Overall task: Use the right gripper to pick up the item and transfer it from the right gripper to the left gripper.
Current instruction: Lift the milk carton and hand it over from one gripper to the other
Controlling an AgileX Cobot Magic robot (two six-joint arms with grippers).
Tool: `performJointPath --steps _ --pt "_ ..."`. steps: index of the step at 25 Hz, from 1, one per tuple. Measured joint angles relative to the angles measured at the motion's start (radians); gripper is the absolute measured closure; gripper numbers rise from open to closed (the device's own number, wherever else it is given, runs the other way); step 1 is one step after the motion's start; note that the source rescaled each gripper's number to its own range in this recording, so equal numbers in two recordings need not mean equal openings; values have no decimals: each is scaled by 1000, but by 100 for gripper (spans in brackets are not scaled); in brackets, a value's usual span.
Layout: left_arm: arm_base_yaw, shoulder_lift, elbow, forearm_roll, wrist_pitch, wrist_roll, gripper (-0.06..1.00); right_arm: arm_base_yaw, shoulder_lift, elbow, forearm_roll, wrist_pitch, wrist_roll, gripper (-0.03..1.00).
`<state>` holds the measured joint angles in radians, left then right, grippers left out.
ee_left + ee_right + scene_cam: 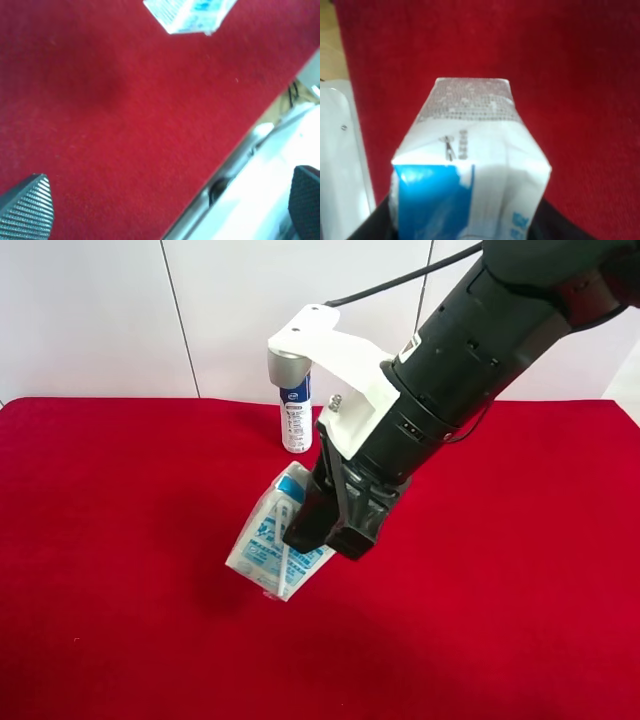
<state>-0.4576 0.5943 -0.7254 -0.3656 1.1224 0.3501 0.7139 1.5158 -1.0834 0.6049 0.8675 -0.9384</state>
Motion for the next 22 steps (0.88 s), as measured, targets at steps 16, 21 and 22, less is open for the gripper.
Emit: performJointPath --steps 16,21,22 --pt "-133 240 -3 -32 -75 90 29 0 -37 0 202 66 -231 97" --pt "-134 330 -3 -103 -130 168 35 0 -88 0 198 78 -236 97" --pt "-134 344 -3 -122 -140 183 35 0 -99 0 189 85 -236 97"
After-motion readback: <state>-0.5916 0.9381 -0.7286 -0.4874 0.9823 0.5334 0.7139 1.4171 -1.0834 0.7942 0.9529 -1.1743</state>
